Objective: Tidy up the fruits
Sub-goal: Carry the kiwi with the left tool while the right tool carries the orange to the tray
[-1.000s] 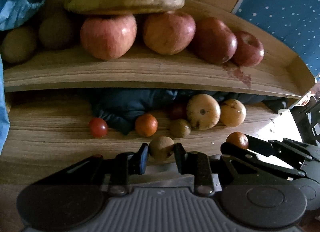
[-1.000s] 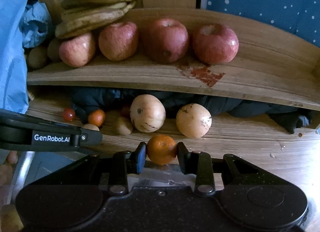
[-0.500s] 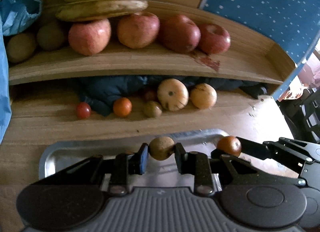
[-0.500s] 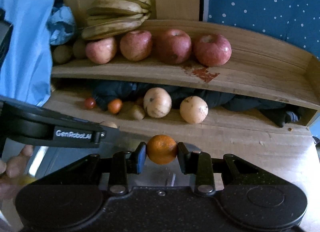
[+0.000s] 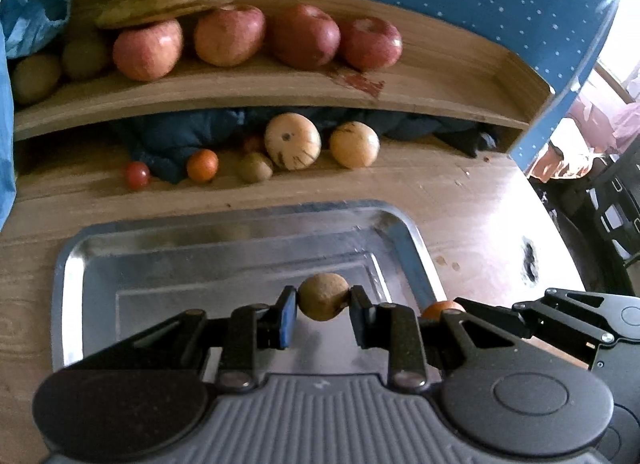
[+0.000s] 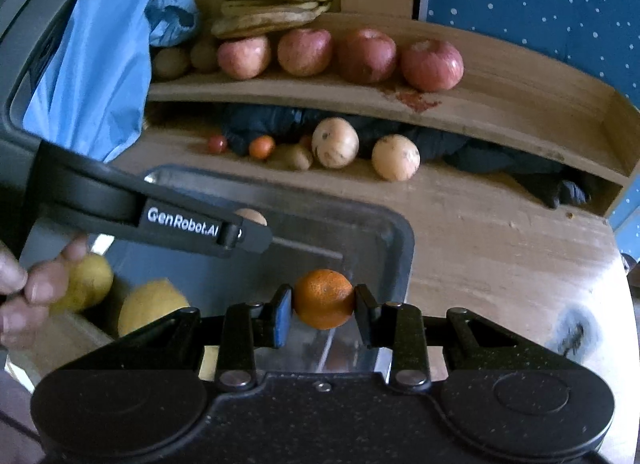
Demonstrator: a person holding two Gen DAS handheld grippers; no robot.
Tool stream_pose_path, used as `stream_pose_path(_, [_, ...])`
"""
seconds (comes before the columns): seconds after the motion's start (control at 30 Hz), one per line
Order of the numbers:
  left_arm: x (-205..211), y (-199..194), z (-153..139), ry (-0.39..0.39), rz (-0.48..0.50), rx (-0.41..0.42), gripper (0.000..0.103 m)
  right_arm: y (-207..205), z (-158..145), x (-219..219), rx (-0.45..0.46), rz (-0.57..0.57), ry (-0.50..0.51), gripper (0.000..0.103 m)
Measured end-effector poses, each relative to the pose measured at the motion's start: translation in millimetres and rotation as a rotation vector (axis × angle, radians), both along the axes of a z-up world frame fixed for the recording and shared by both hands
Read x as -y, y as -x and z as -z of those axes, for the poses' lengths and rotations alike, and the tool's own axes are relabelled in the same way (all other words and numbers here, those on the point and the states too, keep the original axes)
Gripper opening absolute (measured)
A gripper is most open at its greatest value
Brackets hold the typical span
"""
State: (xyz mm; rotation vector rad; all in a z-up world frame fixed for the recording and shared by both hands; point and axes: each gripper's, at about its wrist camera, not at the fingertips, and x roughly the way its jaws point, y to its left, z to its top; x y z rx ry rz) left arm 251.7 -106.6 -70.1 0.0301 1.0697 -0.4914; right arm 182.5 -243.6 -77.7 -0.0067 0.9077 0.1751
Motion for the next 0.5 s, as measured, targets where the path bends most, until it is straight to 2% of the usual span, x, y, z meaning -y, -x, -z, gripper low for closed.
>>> stream_pose_path(0.5, [17.3, 41.2, 6.5, -0.017, 0.034, -0.043, 0.031, 33.7, 9.9, 10.7, -0.049, -0.131, 0.012, 0.035])
